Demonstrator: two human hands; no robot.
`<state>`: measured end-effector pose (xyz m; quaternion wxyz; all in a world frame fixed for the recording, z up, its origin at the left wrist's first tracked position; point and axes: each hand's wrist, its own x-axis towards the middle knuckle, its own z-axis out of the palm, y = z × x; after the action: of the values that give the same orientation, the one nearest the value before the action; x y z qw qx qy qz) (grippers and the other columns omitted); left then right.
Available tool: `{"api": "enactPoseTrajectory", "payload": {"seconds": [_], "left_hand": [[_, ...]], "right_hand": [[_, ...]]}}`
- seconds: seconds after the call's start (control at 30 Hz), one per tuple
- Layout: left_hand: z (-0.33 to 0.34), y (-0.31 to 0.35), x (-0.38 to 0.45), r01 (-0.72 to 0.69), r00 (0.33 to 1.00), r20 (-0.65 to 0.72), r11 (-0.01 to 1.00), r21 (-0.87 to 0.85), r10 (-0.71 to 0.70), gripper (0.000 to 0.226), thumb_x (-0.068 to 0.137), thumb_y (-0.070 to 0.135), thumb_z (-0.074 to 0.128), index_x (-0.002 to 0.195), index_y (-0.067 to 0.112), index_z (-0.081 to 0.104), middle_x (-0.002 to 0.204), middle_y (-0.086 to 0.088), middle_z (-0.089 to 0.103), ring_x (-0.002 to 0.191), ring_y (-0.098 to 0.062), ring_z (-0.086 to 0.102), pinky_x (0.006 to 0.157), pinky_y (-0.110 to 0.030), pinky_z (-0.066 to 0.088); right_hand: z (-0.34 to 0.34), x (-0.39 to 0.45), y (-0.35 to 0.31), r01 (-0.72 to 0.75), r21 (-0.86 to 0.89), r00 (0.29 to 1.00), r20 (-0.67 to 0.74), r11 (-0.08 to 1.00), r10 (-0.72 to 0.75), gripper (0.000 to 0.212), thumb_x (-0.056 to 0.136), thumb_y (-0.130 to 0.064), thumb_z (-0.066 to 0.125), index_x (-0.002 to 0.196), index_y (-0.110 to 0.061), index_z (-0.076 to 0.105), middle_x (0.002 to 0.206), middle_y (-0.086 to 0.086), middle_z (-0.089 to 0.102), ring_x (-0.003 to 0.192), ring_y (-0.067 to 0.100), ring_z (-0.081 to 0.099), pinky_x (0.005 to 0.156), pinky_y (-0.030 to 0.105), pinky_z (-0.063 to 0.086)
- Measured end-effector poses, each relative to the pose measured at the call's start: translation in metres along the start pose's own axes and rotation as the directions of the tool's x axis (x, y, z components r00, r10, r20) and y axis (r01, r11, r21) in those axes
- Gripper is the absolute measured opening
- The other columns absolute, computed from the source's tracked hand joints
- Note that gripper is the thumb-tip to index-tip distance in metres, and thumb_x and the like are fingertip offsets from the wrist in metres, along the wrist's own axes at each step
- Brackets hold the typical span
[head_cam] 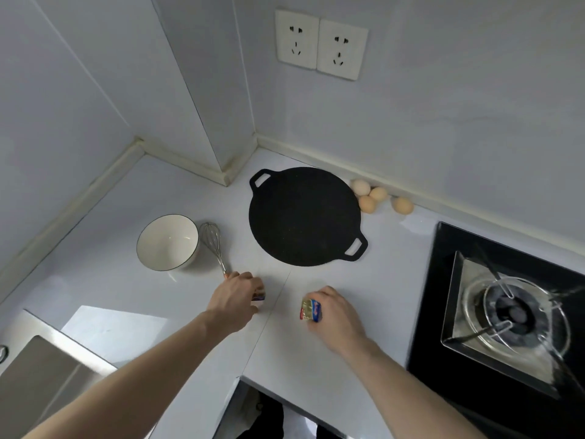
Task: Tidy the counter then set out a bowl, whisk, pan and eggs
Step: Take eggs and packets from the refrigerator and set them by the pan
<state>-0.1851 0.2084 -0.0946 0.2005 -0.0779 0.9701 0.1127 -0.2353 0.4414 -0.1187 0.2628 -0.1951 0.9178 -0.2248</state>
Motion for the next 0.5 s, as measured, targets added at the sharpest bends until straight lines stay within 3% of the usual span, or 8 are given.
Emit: {"api": "enactPoseTrajectory", "payload": {"seconds": [0.1,0.23,0.37,0.5], "left_hand": [[0.003,0.007,-0.007,0.014,1.0,0.009,0.995,-0.098,-0.013,0.033,0.081,0.034,0.079,0.107,0.024,0.063,0.105,0.005,0.058,0.09,-0.021,0.056,0.073,-0.029,0.05],[0.014,0.019,-0.02,0.005,1.0,0.004,0.988,-0.151,-0.005,0.028,0.084,0.025,0.077,0.104,0.025,0.057,0.102,0.006,0.058,0.084,-0.016,0.052,0.071,-0.023,0.044],[0.016,0.029,-0.019,0.058,0.998,-0.003,0.984,-0.171,-0.059,0.026,0.084,0.022,0.075,0.104,0.026,0.059,0.102,0.006,0.059,0.086,-0.016,0.054,0.073,-0.025,0.048],[-0.001,0.067,0.003,-0.044,0.997,-0.072,0.992,-0.119,0.035,0.015,0.084,0.03,0.071,0.09,0.028,0.057,0.094,0.008,0.057,0.087,-0.014,0.049,0.067,-0.026,0.039]], "right_hand": [[-0.016,-0.006,0.029,-0.011,-0.003,1.0,0.003,1.0,0.011,0.056,0.083,-0.004,0.059,0.131,-0.032,0.064,0.133,-0.01,0.048,0.116,0.017,0.057,0.094,0.029,0.051],[-0.02,-0.017,0.037,-0.103,0.022,0.995,0.006,0.994,0.103,0.07,0.08,-0.014,0.062,0.146,-0.035,0.047,0.143,-0.014,0.038,0.126,0.018,0.047,0.097,0.032,0.05],[-0.011,-0.025,0.036,-0.162,0.061,0.979,-0.118,0.985,0.168,0.058,0.084,-0.017,0.066,0.138,-0.029,0.049,0.133,-0.009,0.048,0.117,0.02,0.053,0.087,0.034,0.052],[-0.033,-0.022,0.057,-0.181,0.08,0.97,-0.152,0.98,0.192,0.042,0.082,-0.008,0.06,0.119,-0.028,0.059,0.115,-0.007,0.057,0.105,0.022,0.06,0.08,0.035,0.051]]}}
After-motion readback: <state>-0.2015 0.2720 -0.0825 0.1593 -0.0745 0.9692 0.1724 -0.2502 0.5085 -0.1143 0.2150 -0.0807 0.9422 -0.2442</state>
